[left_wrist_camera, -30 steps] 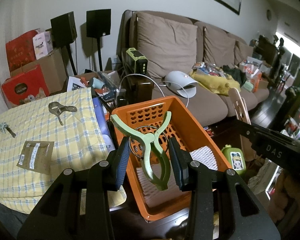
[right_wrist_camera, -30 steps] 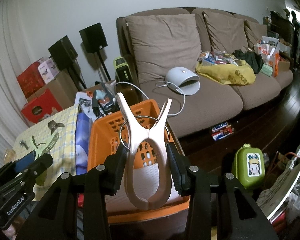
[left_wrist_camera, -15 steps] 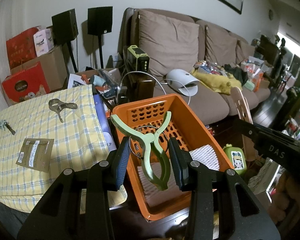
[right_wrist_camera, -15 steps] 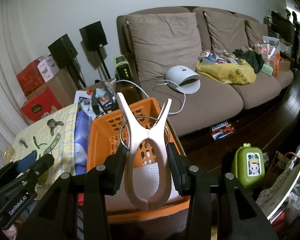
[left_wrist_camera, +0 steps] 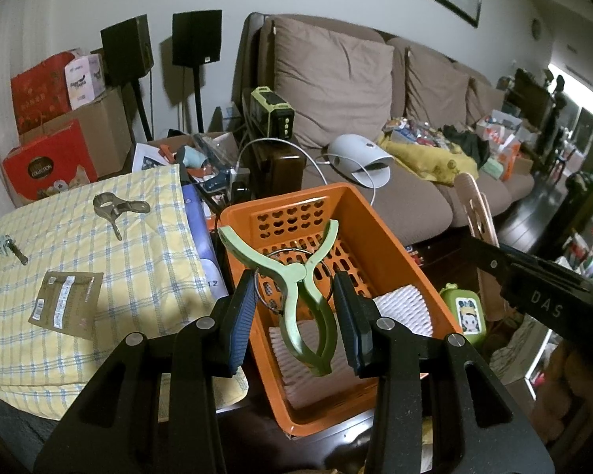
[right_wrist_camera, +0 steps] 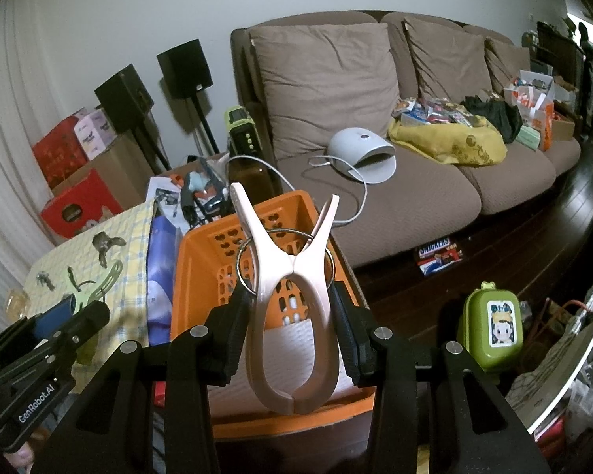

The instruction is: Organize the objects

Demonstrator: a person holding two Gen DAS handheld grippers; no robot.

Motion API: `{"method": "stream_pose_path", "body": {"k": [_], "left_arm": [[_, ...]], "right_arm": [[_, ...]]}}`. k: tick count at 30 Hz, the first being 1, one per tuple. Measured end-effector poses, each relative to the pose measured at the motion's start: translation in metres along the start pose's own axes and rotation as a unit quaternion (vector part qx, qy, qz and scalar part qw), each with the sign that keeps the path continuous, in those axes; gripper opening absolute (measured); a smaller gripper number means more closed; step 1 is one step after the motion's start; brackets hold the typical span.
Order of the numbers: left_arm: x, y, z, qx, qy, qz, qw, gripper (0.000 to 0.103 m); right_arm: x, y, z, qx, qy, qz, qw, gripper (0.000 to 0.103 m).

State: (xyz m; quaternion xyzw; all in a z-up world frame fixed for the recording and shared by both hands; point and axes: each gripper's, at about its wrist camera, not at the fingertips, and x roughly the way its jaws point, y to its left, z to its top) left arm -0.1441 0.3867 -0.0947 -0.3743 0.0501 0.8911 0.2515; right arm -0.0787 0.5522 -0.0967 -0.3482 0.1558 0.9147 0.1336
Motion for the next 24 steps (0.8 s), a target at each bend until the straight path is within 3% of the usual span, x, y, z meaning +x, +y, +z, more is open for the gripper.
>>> {"method": "stream_pose_path", "body": {"k": [24], "left_arm": [[0.0080, -0.0012, -0.0023, -0.004, 0.007, -0.004, 1.0000, 0.036]], "right_arm": [[0.0017, -0.0027, 0.0006, 0.001, 0.000, 0.002, 1.000, 0.041]]}}
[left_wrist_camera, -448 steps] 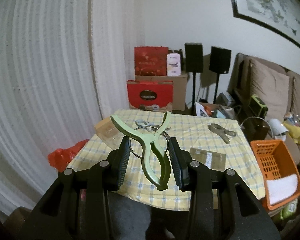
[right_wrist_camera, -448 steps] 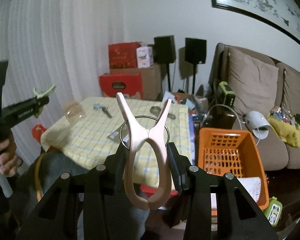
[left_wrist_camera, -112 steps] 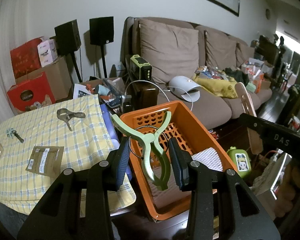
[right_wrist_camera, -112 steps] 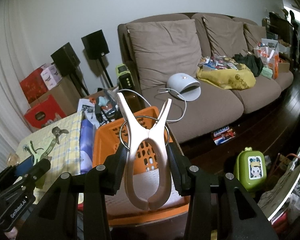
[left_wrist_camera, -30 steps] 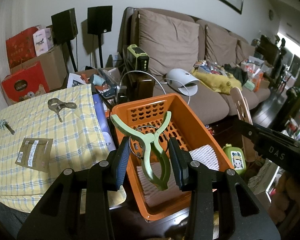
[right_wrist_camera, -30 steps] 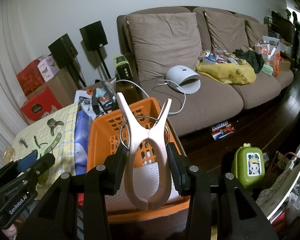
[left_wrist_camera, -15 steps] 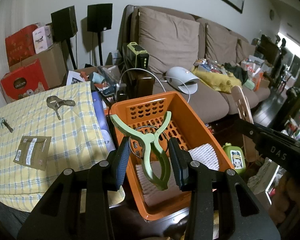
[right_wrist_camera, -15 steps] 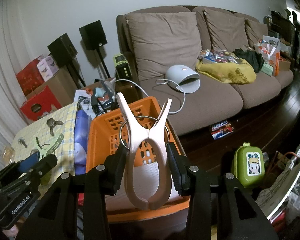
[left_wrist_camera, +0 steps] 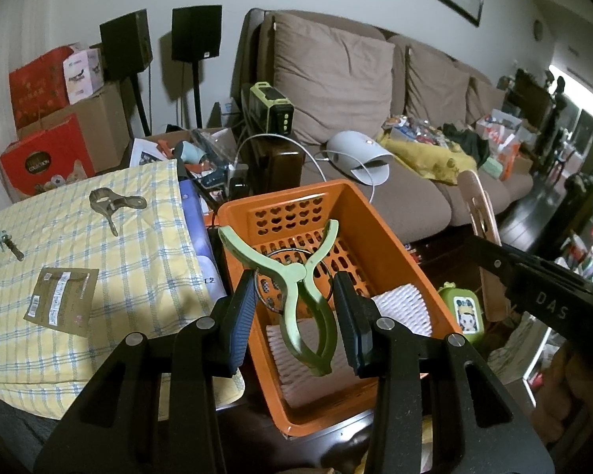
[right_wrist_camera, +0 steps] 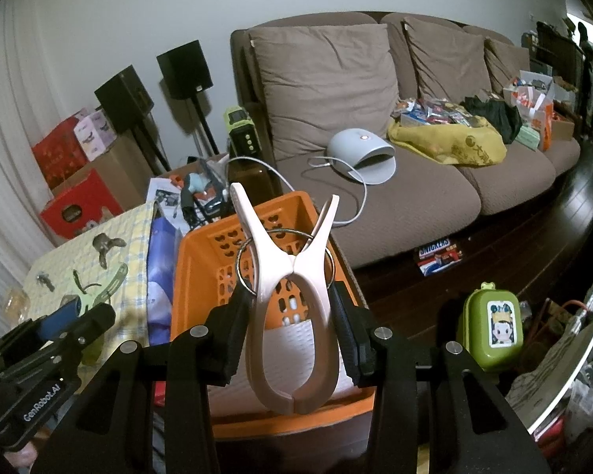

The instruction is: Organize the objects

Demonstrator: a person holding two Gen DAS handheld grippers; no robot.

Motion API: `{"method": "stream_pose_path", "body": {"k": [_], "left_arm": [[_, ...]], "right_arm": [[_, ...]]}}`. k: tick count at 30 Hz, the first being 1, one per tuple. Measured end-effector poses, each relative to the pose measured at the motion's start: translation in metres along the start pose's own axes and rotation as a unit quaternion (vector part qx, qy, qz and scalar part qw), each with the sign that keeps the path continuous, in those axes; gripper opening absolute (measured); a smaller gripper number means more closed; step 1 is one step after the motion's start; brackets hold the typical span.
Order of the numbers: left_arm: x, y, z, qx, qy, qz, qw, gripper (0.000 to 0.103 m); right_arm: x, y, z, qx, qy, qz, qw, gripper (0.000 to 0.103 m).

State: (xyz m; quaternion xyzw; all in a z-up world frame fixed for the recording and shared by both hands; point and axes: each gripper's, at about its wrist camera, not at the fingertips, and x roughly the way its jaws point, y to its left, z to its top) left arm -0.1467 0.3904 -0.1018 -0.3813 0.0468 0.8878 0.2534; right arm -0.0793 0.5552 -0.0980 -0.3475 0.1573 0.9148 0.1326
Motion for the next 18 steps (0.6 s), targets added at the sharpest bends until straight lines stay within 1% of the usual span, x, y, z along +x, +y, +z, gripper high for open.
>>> {"method": "stream_pose_path", "body": {"k": [18], "left_arm": [[-0.0006, -0.0042, 0.0013, 0.000, 0.003, -0.001, 1.0000, 0.036]], "right_arm": [[0.0000, 0.0004, 0.0006, -0.001, 0.005, -0.001, 1.000, 0.041]]}}
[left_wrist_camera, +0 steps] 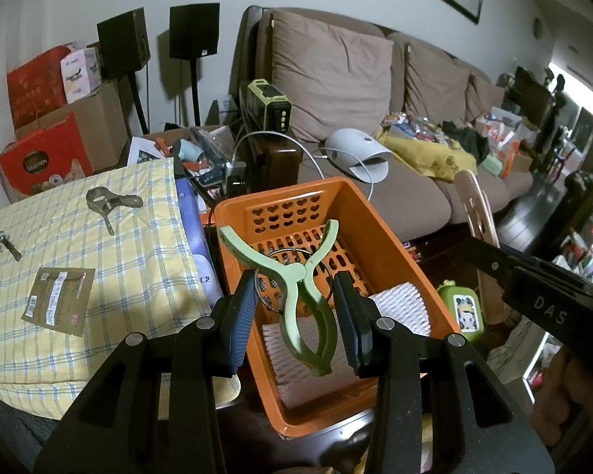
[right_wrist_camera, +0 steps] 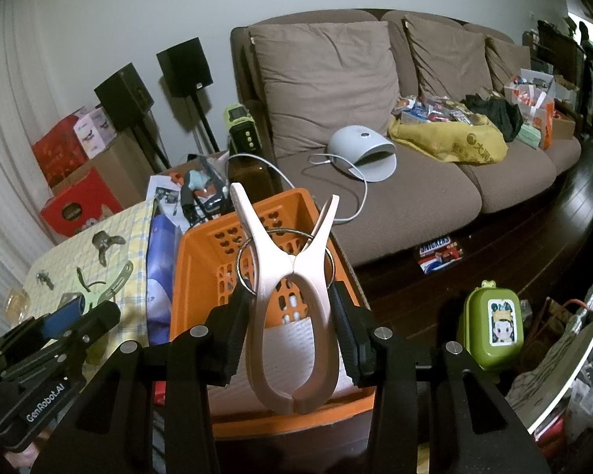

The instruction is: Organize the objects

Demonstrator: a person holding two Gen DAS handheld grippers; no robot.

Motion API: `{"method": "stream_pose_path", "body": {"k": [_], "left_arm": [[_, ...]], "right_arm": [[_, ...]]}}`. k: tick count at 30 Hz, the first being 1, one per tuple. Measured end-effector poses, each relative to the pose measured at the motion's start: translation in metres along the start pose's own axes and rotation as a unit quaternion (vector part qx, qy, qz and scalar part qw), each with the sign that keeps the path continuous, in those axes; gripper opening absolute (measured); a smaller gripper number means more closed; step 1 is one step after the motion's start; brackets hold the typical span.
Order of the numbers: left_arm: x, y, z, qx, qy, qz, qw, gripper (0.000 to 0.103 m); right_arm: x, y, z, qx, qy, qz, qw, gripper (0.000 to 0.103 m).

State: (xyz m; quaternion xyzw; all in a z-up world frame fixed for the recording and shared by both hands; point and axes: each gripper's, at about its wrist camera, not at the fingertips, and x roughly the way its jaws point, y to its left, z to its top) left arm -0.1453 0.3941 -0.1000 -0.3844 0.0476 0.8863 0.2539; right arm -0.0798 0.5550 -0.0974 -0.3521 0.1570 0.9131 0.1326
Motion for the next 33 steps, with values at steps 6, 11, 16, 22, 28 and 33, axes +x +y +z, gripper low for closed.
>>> {"method": "stream_pose_path", "body": {"k": [6, 11, 16, 22, 28, 33], "left_arm": [[0.000, 0.000, 0.000, 0.001, 0.000, 0.001, 1.0000, 0.036], [0.002, -0.003, 0.000, 0.002, 0.000, 0.004, 1.0000, 0.036], [0.005, -0.007, 0.001, 0.004, 0.001, 0.002, 1.0000, 0.036], [0.007, -0.007, -0.001, 0.003, 0.004, 0.009, 0.9999, 0.036], [0.008, -0.007, -0.001, 0.001, 0.006, 0.010, 0.9999, 0.036], [0.013, -0.007, 0.000, 0.002, 0.009, 0.013, 0.9999, 0.036]], "right_arm": [[0.000, 0.000, 0.000, 0.000, 0.000, 0.000, 1.000, 0.041], [0.003, 0.000, -0.001, -0.001, 0.004, -0.003, 1.000, 0.041], [0.006, -0.001, -0.003, -0.001, 0.007, -0.004, 1.000, 0.041], [0.006, 0.000, -0.003, 0.000, 0.007, -0.005, 1.000, 0.041], [0.008, 0.001, -0.002, 0.000, 0.013, -0.006, 1.000, 0.041], [0.010, 0.002, -0.002, 0.000, 0.014, -0.006, 1.000, 0.041]]}}
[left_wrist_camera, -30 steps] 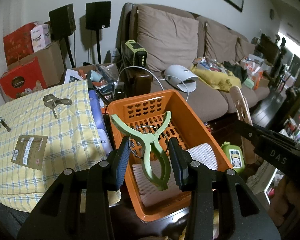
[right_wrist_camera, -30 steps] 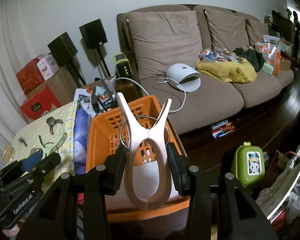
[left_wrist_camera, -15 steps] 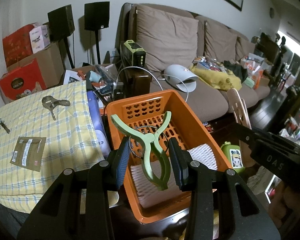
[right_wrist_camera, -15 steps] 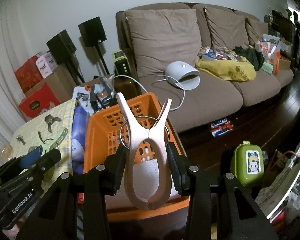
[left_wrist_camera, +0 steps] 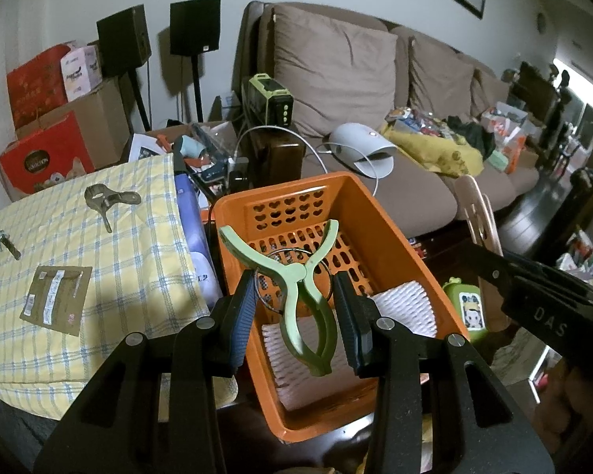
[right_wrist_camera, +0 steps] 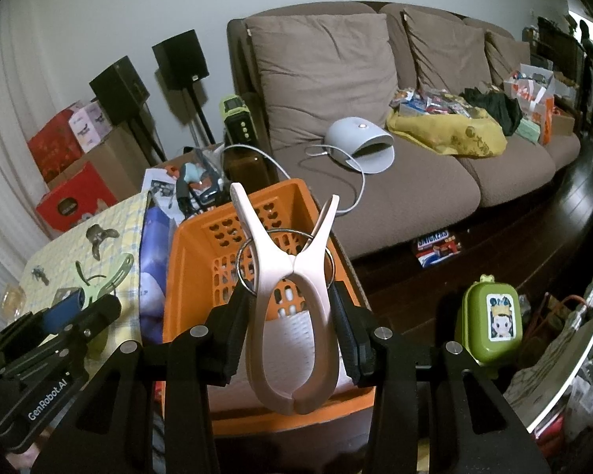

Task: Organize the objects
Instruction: 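Carry the green and pink clothespins over the basket interior with both grippers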

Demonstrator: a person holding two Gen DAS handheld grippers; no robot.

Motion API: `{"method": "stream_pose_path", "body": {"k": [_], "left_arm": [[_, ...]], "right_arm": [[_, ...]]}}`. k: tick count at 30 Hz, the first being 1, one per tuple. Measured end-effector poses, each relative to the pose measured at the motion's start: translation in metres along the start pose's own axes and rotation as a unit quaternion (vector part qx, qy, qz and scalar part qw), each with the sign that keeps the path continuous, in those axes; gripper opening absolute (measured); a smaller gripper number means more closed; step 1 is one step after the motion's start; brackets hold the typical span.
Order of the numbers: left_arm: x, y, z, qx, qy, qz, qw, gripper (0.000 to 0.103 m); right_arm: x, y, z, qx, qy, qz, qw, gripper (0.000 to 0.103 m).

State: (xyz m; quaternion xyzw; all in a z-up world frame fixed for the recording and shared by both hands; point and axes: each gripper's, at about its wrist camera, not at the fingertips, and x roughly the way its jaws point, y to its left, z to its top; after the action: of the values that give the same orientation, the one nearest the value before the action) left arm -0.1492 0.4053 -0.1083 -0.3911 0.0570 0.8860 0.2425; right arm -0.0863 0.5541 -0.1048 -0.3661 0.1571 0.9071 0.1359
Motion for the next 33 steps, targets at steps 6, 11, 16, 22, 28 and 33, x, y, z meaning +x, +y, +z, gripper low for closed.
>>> {"method": "stream_pose_path", "body": {"k": [6, 11, 16, 22, 28, 33], "left_arm": [[-0.001, -0.001, 0.004, -0.002, -0.004, 0.000, 1.0000, 0.036], [-0.002, -0.002, 0.004, -0.001, -0.003, 0.000, 1.0000, 0.036], [-0.002, -0.001, 0.003, -0.005, 0.000, -0.002, 1.0000, 0.036], [-0.001, 0.002, 0.005, -0.010, -0.002, -0.002, 0.9999, 0.036], [-0.002, 0.002, 0.008, -0.011, -0.002, -0.004, 0.9999, 0.036], [0.002, 0.004, 0.012, -0.013, -0.002, -0.007, 0.9999, 0.036]], "right_arm": [[0.003, 0.000, -0.001, 0.001, 0.002, -0.004, 1.000, 0.041], [0.004, -0.001, -0.002, 0.000, 0.002, -0.007, 1.000, 0.041], [0.005, -0.002, -0.003, -0.002, 0.003, -0.012, 1.000, 0.041], [0.005, -0.002, -0.003, -0.003, 0.003, -0.012, 1.000, 0.041], [0.007, -0.002, -0.003, -0.003, 0.003, -0.012, 1.000, 0.041], [0.009, -0.001, -0.004, -0.004, 0.007, -0.014, 1.000, 0.041]]}}
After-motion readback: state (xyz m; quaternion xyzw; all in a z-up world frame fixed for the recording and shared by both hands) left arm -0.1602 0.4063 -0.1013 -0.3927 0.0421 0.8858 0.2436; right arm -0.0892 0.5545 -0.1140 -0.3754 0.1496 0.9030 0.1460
